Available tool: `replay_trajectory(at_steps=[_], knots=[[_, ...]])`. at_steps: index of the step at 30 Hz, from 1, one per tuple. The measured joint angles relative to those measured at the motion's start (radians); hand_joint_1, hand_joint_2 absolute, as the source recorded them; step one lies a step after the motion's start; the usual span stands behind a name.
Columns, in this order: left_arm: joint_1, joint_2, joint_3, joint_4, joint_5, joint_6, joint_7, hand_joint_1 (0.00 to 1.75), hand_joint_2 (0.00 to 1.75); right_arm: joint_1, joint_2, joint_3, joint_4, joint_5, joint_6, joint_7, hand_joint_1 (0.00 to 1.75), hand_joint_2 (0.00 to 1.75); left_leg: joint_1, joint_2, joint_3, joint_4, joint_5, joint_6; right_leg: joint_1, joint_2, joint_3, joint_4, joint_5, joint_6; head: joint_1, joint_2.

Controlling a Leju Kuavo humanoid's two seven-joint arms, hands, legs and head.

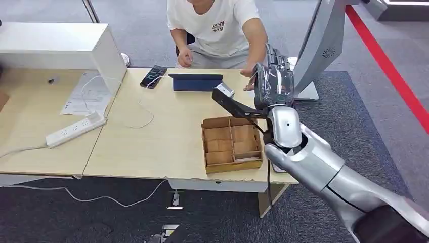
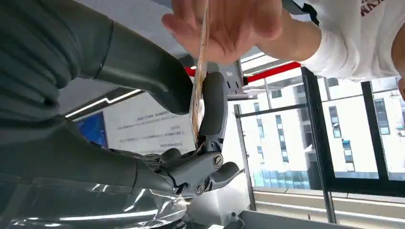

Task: Pass the card to the sensor for recognition and then transmit it.

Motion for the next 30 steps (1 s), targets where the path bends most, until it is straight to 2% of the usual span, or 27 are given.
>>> replay_trajectory(at_steps=[11, 12, 13, 14, 30], knots=[[-0.006, -0.008, -0.001, 0.007, 0.027, -0.002, 0.001, 0.00, 0.00, 0.001, 0.028, 0.000, 0.087, 0.003, -0.013, 0.000, 1.75, 1.75, 0.000, 0.000, 0.000, 0.000, 0.000, 0.000, 0.000, 0.000, 0.000, 0.000, 0.000, 0.000, 0.000, 0.000], [-0.006, -0.008, -0.001, 0.008, 0.030, -0.002, 0.002, 0.00, 0.00, 0.003, 0.029, 0.000, 0.095, 0.003, -0.013, 0.000, 1.66, 1.75, 0.000, 0.000, 0.000, 0.000, 0.000, 0.000, 0.000, 0.000, 0.000, 0.000, 0.000, 0.000, 0.000, 0.000], [-0.006, -0.008, -0.001, 0.008, 0.031, -0.002, 0.002, 0.00, 0.00, 0.004, 0.029, -0.001, 0.100, 0.004, -0.013, 0.000, 1.66, 1.75, 0.000, 0.000, 0.000, 0.000, 0.000, 0.000, 0.000, 0.000, 0.000, 0.000, 0.000, 0.000, 0.000, 0.000], [-0.006, -0.008, -0.001, 0.008, 0.033, -0.001, 0.002, 0.00, 0.00, 0.006, 0.029, -0.002, 0.107, 0.006, -0.013, 0.000, 0.00, 1.75, 0.000, 0.000, 0.000, 0.000, 0.000, 0.000, 0.000, 0.000, 0.000, 0.000, 0.000, 0.000, 0.000, 0.000], [-0.013, -0.012, -0.009, 0.018, 0.041, 0.005, 0.002, 0.00, 0.00, 0.010, 0.033, -0.045, 0.156, 0.050, -0.018, 0.000, 0.00, 1.75, 0.000, 0.000, -0.001, 0.000, 0.000, 0.000, 0.000, 0.000, -0.001, 0.000, 0.000, 0.000, 0.000, 0.000]])
